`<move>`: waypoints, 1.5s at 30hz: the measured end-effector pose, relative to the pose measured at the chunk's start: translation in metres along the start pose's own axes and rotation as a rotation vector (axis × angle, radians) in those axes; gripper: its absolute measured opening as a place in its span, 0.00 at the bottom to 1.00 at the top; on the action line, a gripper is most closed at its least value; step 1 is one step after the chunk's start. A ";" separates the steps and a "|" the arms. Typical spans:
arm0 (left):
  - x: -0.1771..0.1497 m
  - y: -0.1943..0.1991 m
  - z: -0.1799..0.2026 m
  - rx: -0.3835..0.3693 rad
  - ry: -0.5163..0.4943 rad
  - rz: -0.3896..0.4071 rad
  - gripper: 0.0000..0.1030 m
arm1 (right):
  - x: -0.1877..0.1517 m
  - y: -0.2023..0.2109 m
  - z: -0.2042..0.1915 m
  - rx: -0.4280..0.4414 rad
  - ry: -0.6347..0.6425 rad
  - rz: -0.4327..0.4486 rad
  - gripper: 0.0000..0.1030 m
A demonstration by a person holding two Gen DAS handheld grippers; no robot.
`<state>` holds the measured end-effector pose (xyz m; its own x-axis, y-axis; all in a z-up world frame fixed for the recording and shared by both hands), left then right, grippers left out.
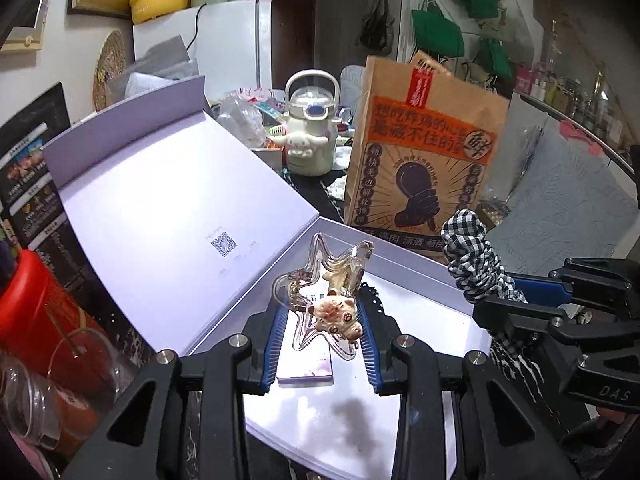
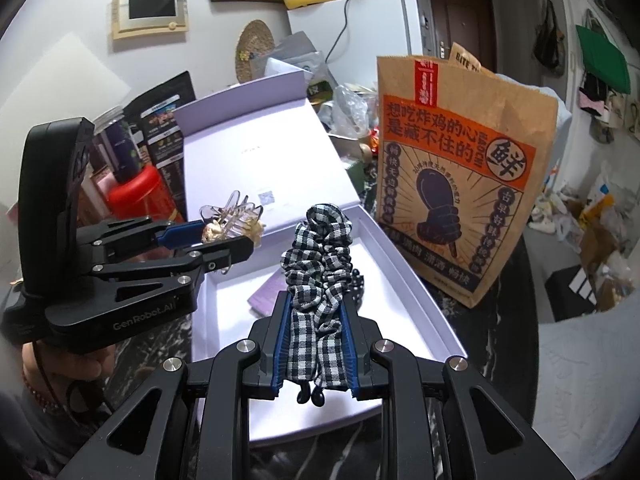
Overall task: Organize rigid objects
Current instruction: 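Lower both held items into the gift box and open both tools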
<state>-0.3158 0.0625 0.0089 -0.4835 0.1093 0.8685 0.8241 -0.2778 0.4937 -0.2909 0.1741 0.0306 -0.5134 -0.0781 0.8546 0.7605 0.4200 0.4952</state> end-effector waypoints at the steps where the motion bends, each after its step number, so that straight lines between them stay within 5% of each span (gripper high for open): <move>1: -0.001 -0.003 -0.001 0.000 0.001 -0.003 0.32 | -0.001 -0.004 0.003 -0.004 -0.004 -0.004 0.22; 26: -0.032 -0.079 -0.017 0.106 -0.029 -0.154 0.32 | -0.034 -0.081 0.031 -0.027 -0.046 -0.157 0.22; 45: -0.045 -0.092 -0.013 0.117 -0.037 -0.207 0.32 | -0.047 -0.100 0.036 -0.054 -0.035 -0.211 0.24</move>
<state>-0.3733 0.0705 -0.0761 -0.6364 0.1880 0.7481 0.7382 -0.1331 0.6614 -0.3576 0.1678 -0.0645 -0.6758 -0.1276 0.7260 0.6546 0.3488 0.6707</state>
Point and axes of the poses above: each gripper's, at about its wrist camera, not at the fingertips, and y roughly against the way its jaws point, z to its right, x to its top, the point moved 5 cm from there along -y, roughly the way its jaws point, and after that the axes turned 13 degrees about z, right-handed, at the moved point
